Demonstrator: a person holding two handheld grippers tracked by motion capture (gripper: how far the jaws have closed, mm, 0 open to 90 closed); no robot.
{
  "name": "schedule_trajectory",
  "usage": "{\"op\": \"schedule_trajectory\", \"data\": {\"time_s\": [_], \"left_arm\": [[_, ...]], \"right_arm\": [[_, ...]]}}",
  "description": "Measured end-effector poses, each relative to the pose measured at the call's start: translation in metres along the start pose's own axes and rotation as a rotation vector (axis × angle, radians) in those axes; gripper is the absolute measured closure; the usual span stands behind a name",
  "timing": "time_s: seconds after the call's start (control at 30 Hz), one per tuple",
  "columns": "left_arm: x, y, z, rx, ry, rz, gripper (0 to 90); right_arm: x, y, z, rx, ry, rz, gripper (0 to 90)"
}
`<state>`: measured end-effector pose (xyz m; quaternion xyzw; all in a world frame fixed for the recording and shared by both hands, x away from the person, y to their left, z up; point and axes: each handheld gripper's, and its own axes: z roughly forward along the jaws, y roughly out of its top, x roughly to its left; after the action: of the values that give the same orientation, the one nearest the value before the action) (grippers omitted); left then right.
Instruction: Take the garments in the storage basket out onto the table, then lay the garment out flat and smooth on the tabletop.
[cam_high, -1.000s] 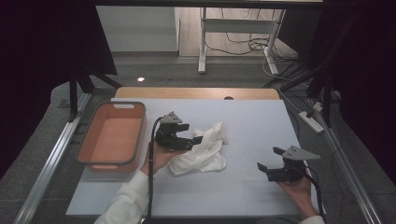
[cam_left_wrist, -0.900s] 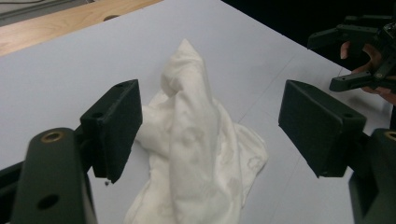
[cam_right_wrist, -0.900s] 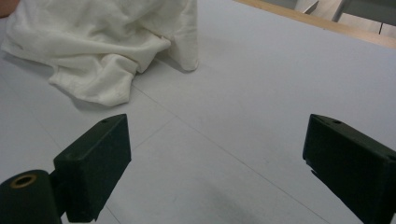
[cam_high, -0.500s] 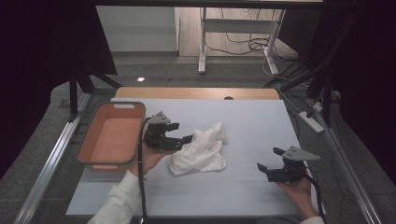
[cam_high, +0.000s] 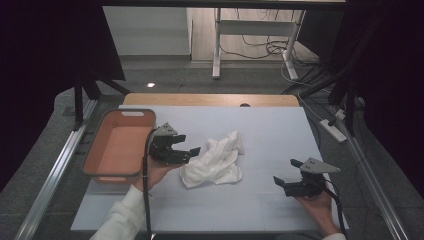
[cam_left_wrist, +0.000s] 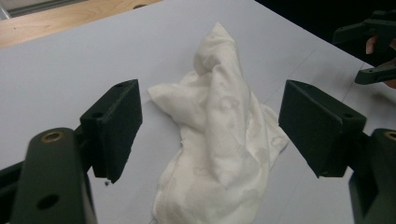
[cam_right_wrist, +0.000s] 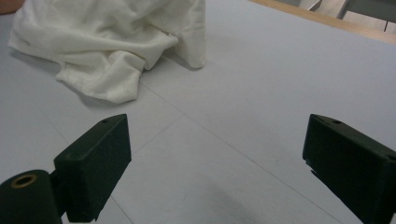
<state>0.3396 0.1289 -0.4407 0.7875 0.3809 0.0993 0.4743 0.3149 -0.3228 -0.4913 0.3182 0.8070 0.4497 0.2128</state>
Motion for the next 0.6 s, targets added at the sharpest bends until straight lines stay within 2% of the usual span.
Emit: {"op": "schedule_trajectory", "data": {"time_s": [0.3,0.6], "left_arm": [[0.003,0.0,-0.005,-0.019,0.005,-0.011,21.5],[0.001,-0.001,-0.007,-0.017,0.004,-0.017,21.3]], "right_arm": [[0.005,0.002,0.006,0.015,0.028,-0.017,8.9],[0.011,0.005,0.016,0.029,0.05,-0.035,8.9]]}}
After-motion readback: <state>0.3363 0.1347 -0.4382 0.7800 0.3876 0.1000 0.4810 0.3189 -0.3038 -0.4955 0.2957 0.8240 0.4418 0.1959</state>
